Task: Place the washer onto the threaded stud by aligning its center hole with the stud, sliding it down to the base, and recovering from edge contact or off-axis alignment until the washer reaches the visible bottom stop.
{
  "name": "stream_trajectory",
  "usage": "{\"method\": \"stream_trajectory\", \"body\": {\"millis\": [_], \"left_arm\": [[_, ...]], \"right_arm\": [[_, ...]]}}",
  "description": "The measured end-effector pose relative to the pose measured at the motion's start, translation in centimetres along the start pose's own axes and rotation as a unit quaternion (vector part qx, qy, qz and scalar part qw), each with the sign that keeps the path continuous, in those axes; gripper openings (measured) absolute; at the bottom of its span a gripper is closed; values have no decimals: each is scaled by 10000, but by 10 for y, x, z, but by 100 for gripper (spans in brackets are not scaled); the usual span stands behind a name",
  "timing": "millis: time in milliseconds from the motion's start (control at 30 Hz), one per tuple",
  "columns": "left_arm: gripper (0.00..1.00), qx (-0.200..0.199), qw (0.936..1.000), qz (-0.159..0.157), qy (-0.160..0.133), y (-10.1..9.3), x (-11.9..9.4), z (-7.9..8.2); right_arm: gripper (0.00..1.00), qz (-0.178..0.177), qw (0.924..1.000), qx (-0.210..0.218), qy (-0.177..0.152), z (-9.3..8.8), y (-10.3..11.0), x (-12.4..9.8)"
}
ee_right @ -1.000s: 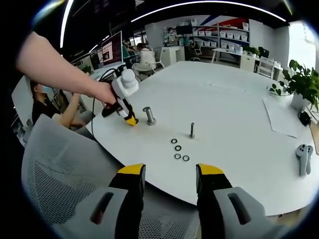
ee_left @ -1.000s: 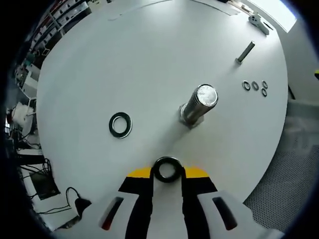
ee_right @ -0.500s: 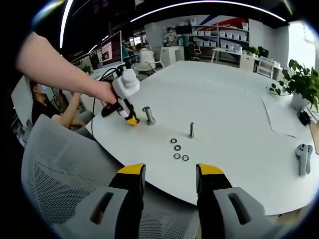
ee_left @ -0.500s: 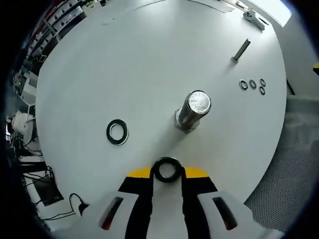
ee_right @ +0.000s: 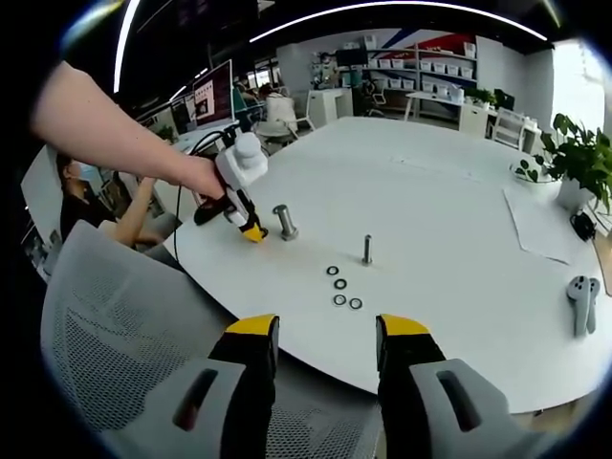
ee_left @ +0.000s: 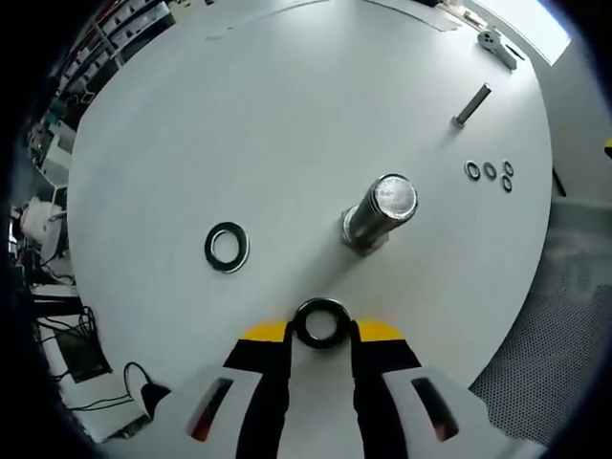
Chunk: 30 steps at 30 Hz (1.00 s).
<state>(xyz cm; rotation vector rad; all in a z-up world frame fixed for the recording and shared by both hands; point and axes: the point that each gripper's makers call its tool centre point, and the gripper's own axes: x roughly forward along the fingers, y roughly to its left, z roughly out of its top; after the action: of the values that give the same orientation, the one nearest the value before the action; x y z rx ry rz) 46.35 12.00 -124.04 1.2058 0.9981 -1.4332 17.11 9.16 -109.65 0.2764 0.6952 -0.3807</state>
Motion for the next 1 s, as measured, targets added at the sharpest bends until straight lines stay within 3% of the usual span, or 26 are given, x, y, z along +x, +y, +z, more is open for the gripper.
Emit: {"method": "stream_trajectory", "body": {"millis": [133, 267, 733, 1000], "left_arm": [[23, 12, 10000, 13, 28, -1, 0, -1], [20, -228, 9997, -6, -45, 0, 1, -1], [18, -146, 9999, -14, -56, -12, -8, -8], [18, -48, 9992, -96, -382, -9, -22, 8]], "right_arm": [[43, 0, 10000, -4, 1, 0, 0, 0], [43, 4, 10000, -14, 4, 0, 1, 0], [43, 8, 10000, -23, 13, -1, 1, -1], [43, 12, 10000, -12, 21, -1, 0, 0]]}}
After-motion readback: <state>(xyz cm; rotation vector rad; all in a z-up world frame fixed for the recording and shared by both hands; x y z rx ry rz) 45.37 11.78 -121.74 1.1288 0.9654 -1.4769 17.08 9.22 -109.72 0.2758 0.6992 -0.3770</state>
